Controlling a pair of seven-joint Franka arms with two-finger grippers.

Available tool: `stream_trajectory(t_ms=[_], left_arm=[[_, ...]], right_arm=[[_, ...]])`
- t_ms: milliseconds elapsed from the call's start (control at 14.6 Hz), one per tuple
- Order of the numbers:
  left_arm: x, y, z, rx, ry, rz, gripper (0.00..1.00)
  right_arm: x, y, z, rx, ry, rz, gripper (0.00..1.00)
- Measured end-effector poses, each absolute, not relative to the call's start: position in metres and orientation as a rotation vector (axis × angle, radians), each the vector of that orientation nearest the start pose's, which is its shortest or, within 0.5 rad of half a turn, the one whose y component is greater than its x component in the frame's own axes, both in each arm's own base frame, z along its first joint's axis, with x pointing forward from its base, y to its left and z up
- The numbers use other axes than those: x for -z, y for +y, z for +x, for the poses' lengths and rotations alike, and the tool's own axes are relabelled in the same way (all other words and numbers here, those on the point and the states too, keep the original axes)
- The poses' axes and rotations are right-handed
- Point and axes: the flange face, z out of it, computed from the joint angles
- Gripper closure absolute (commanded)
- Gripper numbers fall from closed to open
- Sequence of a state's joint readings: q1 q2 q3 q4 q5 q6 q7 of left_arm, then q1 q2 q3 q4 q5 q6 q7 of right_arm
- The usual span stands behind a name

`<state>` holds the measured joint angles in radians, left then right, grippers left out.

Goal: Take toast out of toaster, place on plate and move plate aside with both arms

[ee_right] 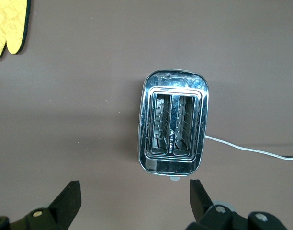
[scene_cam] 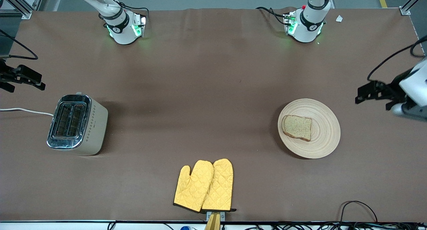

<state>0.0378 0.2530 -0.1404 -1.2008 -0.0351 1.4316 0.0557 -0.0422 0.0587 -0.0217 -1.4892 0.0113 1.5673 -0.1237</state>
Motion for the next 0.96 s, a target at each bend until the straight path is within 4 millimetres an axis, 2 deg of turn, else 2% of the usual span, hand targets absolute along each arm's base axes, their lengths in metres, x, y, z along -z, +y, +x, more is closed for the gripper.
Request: stream_trajectory(t_ms=[137, 343, 549, 686, 960], left_arm=[[-0.654, -0.059, 0.597, -0.037, 0.136, -3.201, 0.00], [-0.666, -0.085, 0.569, -0.020, 0.032, -3.186, 0.00], [-0.655, -0.102, 0.546, 0.105, 0.042, -3.143, 0.00], [-0.644, -0.101, 0.536, 0.104, 0.042, -3.135, 0.00], [-0.640, -0.092, 0.540, 0.118, 0.016, -3.133, 0.00]], right_arm=[[-0.630, -0.035, 0.572, 0.032, -0.093, -3.132, 0.00], [-0.630, -0.036, 0.572, 0.032, -0.092, -3.132, 0.00], [-0.630, -0.036, 0.572, 0.032, -0.091, -3.132, 0.00], [-0.630, -0.036, 0.572, 0.032, -0.091, -3.132, 0.00], [-0.630, -0.037, 0.572, 0.032, -0.089, -3.132, 0.00]])
